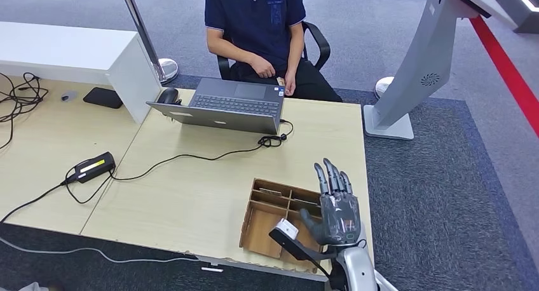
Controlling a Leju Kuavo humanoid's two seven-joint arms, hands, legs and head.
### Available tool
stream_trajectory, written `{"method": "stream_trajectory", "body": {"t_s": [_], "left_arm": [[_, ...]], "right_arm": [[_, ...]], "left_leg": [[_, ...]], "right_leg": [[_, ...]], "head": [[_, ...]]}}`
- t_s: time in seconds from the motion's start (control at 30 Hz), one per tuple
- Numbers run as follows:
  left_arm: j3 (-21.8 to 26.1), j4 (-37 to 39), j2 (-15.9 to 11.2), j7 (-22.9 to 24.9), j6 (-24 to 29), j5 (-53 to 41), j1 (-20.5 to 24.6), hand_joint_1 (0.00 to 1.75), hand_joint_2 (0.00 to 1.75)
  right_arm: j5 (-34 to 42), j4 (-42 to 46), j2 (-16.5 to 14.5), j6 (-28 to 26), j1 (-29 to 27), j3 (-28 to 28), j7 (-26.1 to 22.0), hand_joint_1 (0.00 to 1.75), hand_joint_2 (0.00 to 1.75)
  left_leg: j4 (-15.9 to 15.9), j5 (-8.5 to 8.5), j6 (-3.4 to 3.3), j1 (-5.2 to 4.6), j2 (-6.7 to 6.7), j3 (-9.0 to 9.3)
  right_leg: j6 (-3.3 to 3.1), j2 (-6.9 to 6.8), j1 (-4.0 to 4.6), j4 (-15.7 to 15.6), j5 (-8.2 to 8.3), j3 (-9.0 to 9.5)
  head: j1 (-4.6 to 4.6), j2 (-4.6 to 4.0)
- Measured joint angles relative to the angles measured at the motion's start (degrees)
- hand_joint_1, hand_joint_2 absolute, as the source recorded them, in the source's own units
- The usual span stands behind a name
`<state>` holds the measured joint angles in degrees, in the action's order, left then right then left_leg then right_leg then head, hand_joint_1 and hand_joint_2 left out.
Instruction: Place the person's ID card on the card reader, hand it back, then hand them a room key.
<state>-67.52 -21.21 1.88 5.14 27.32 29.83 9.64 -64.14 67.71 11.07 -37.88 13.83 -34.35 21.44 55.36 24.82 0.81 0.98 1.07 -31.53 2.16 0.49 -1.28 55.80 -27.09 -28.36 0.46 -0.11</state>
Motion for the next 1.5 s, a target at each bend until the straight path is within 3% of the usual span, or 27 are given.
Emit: {"method": "stream_trajectory", "body": {"t_s": [0.37, 0.9, 1.33, 1.5], "left_arm": [[0.0, 0.0, 0.0, 0.0, 0.0, 0.0, 0.0, 0.0, 0.0], [0.0, 0.0, 0.0, 0.0, 0.3, 0.0, 0.0, 0.0, 0.0], [0.0, 0.0, 0.0, 0.0, 0.3, 0.0, 0.0, 0.0, 0.0], [0.0, 0.0, 0.0, 0.0, 0.4, 0.0, 0.0, 0.0, 0.0]], "right_arm": [[1.1, -3.6, -0.7, -1.6, 2.3, 0.0, -3.0, 0.02, 1.75], [-0.7, -7.8, -4.1, -1.7, 3.9, 2.8, -6.2, 0.02, 1.75], [-1.6, -9.1, -5.0, -1.9, 4.0, 4.3, -7.0, 0.02, 1.75], [-1.8, -7.6, -4.4, -1.6, 2.6, 4.1, -4.9, 0.0, 1.75]], "left_leg": [[0.0, 0.0, 0.0, 0.0, 0.0, 0.0], [0.0, 0.0, 0.0, 0.0, 0.0, 0.0], [0.0, 0.0, 0.0, 0.0, -0.01, 0.02], [0.0, 0.0, 0.0, 0.0, -0.01, 0.03]], "right_leg": [[0.0, 0.0, 0.0, 0.0, 0.0, 0.0], [0.0, 0.0, 0.0, 0.0, 0.0, 0.0], [0.0, 0.0, 0.0, 0.0, 0.0, 0.0], [0.0, 0.0, 0.0, 0.0, 0.0, 0.01]], "head": [[0.0, 0.0], [0.0, 0.0], [0.0, 0.0], [0.0, 0.0]]}}
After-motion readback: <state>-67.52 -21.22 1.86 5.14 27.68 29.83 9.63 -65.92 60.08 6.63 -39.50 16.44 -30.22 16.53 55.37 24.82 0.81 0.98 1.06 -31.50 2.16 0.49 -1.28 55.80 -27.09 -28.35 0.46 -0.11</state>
